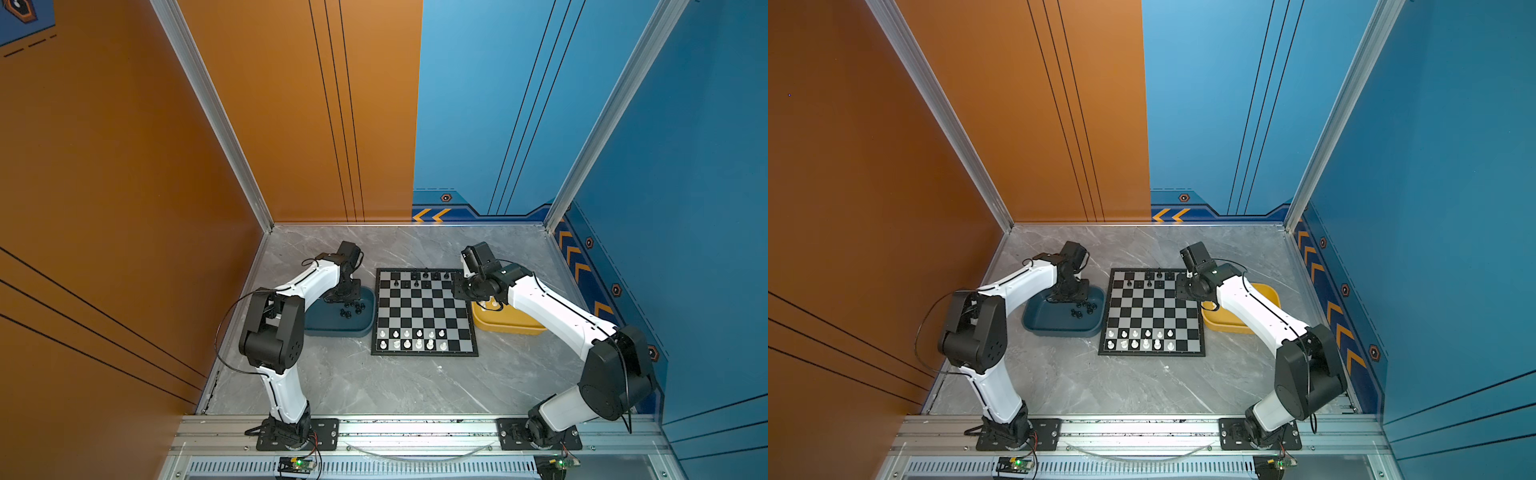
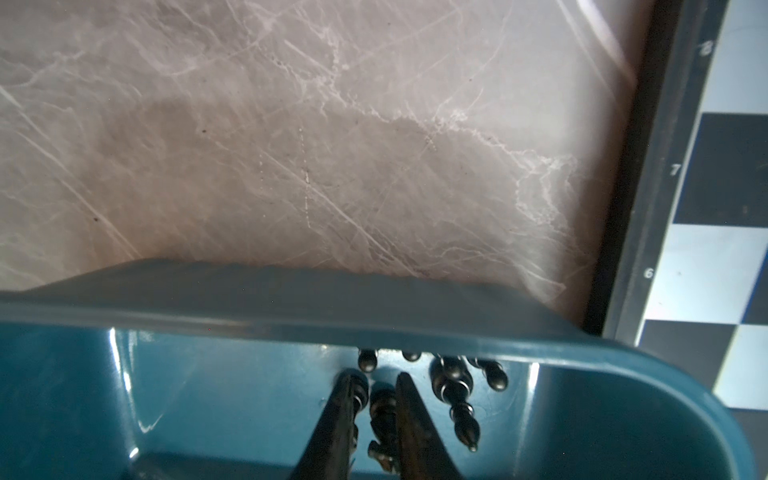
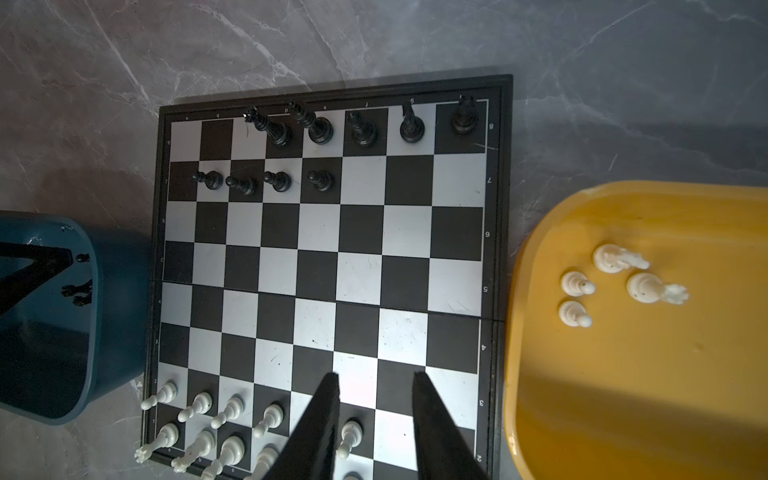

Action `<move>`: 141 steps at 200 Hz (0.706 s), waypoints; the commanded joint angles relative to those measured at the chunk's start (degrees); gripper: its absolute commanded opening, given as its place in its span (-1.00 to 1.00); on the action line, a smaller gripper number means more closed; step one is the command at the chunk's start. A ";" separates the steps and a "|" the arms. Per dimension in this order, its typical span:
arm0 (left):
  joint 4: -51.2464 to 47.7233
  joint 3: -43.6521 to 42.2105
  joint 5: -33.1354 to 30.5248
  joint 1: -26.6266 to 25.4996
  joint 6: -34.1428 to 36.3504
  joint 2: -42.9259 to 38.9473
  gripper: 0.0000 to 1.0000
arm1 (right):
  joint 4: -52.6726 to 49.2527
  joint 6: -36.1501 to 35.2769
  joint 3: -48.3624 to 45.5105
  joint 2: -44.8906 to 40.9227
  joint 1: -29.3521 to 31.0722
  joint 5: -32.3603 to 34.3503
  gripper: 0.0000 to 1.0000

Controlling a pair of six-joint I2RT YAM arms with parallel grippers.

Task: Set up the chess pieces on the board
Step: 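Lower the left gripper into the teal tray and grasp another black pawn, then lift the black pawn and carry it with the left gripper to the board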

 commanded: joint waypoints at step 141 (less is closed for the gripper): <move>-0.21 0.58 -0.79 0.43 -0.85 4.65 -0.68 | -1.38 0.95 1.57 0.80 0.23 0.66 -0.35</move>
